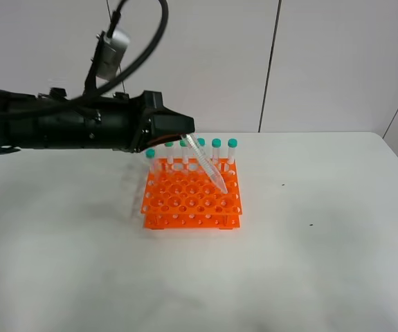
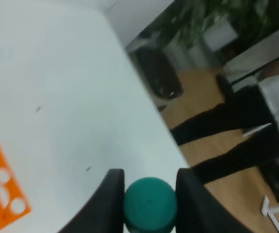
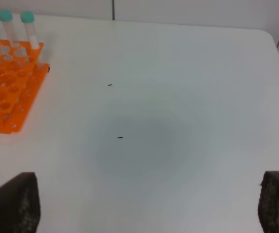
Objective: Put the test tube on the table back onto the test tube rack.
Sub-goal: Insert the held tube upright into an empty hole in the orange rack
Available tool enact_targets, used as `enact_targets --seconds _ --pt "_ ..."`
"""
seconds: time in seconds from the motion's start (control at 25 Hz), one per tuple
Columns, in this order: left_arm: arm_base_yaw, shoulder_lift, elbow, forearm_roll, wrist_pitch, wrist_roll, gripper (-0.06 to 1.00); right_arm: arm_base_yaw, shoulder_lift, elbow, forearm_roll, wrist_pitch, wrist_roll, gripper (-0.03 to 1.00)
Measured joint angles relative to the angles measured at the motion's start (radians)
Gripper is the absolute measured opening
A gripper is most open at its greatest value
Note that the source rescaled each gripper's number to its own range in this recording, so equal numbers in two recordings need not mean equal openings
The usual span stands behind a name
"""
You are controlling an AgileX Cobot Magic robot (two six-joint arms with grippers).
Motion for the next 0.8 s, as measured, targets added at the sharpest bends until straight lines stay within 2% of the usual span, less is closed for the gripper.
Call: enact_targets --seconds 0.2,0.52,0.64,0.68,0.72,0.8 --pt "0.0 -0.146 -0.006 0.123 -0.052 -0.039 0.0 0.0 0.0 0.0 0.0 0.0 0.0 1.0" --pt "0.0 -0.22 -0.006 0.394 -0.365 -0.041 0.0 0.0 0.001 0.0 0.0 0.0 0.0 1.0" --pt "-0.008 -0.22 -0.006 0.6 -0.452 -0.09 0.0 0.0 0.001 0.0 0.0 0.0 0.0 1.0" --pt "-0.016 -0.22 -0.006 0.679 -0.468 -0.152 0.0 0.0 0.001 0.0 0.0 0.0 0.0 1.0" --pt "-0.025 -0.22 -0.006 0.79 -0.482 -0.241 0.0 0.0 0.001 0.0 0.0 0.0 0.0 1.0" --pt "-0.052 -0.22 -0.006 1.06 -0.515 -0.467 0.0 0.0 0.001 0.0 0.0 0.0 0.0 1.0"
